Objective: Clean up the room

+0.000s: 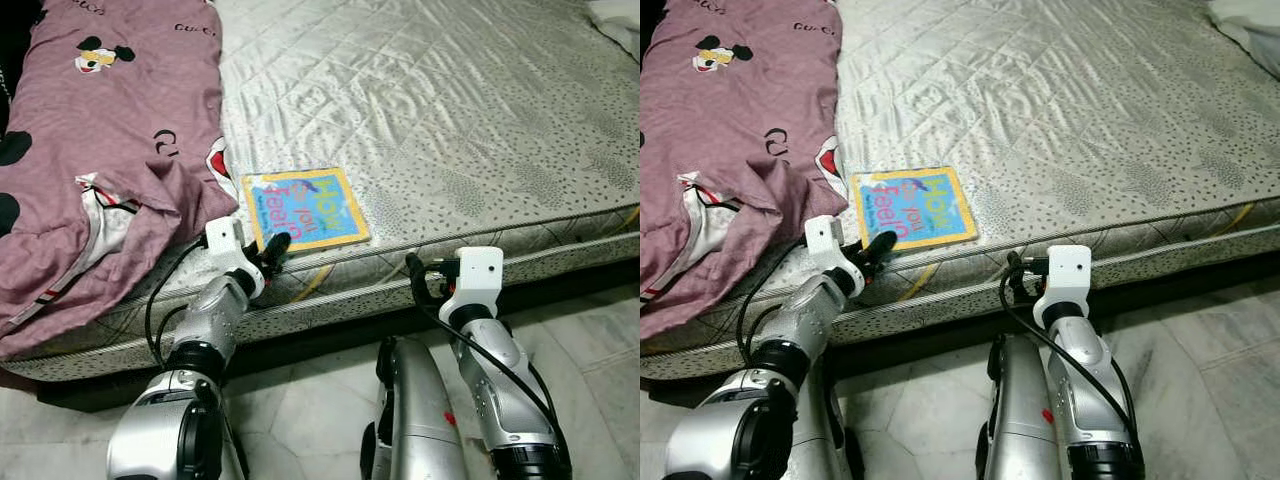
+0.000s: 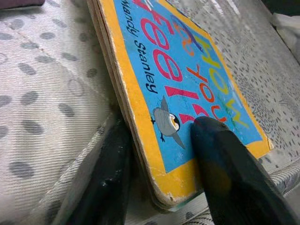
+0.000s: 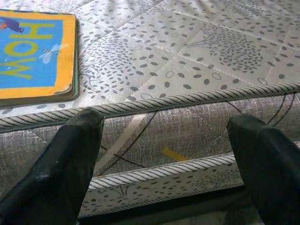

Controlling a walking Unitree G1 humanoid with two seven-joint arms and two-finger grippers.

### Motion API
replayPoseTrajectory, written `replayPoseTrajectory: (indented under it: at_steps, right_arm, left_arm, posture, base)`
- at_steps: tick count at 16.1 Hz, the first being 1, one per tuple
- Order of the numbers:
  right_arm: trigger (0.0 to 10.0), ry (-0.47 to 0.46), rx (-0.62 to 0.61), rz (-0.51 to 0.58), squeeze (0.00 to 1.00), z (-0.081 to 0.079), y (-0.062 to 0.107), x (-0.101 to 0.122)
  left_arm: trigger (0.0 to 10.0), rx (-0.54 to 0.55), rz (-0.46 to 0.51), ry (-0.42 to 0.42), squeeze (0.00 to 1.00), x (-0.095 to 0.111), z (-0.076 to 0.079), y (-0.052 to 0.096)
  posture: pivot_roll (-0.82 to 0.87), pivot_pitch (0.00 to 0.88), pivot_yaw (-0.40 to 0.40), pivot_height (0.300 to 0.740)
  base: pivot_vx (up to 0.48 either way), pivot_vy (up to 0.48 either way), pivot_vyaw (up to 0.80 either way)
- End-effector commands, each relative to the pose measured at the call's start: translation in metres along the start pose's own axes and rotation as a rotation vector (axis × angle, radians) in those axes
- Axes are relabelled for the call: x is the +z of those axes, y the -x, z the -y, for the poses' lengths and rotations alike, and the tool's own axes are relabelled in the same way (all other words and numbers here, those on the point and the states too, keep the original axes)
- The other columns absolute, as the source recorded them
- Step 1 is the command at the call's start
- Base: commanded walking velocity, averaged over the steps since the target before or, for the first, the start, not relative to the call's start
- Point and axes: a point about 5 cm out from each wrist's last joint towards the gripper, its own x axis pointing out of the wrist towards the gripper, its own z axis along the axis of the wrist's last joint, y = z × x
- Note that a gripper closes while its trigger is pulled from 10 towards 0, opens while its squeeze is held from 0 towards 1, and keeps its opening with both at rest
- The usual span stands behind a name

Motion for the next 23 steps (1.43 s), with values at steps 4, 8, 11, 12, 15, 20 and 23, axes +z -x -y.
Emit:
replayPoseTrajectory:
  at_steps: [4,8,11,12,15,20,23]
  right_arm:
    - [10.0,0.006,-0.003,-0.010,0.00,0.000,0.000,-0.003]
    - [10.0,0.005,0.000,-0.007,0.00,0.000,-0.001,-0.004]
    - [10.0,0.005,0.001,-0.007,0.00,0.000,-0.001,-0.004]
    - [10.0,0.005,-0.001,-0.005,0.00,-0.001,-0.002,-0.005]
    - [10.0,-0.004,-0.003,0.003,0.00,-0.005,-0.005,-0.004]
    - [10.0,-0.018,0.004,0.008,0.00,-0.012,-0.007,-0.007]
    - [10.0,-0.018,0.004,0.008,0.00,-0.012,-0.007,-0.007]
  left_arm:
    - [0.0,-0.010,-0.004,-0.043,0.00,-0.003,0.004,-0.001]
    - [0.0,0.002,0.030,-0.102,0.00,0.001,0.003,0.000]
    - [0.0,0.002,0.055,-0.108,0.00,0.004,0.004,0.001]
    - [0.0,-0.004,0.090,-0.126,0.00,0.009,0.006,0.001]
    - [0.0,-0.027,0.162,-0.189,0.00,0.022,0.013,0.004]
    - [0.0,-0.005,0.229,-0.220,0.00,0.035,0.009,0.014]
    - [0.0,-0.005,0.229,-0.220,0.00,0.035,0.009,0.014]
  posture:
    - [-0.09,0.113,-0.042,0.496]
    - [-0.09,0.110,-0.041,0.496]
    - [-0.09,0.108,-0.039,0.496]
    - [-0.08,0.103,-0.033,0.496]
    - [-0.06,0.097,-0.020,0.496]
    - [-0.03,0.083,-0.010,0.496]
    - [-0.03,0.083,-0.010,0.496]
  base:
    - [0.000,0.000,0.00]
    - [0.000,0.000,0.00]
    - [0.000,0.000,0.00]
    - [0.000,0.000,0.00]
    - [0.000,0.000,0.00]
    - [0.000,0.000,0.00]
    - [0.000,0.000,0.00]
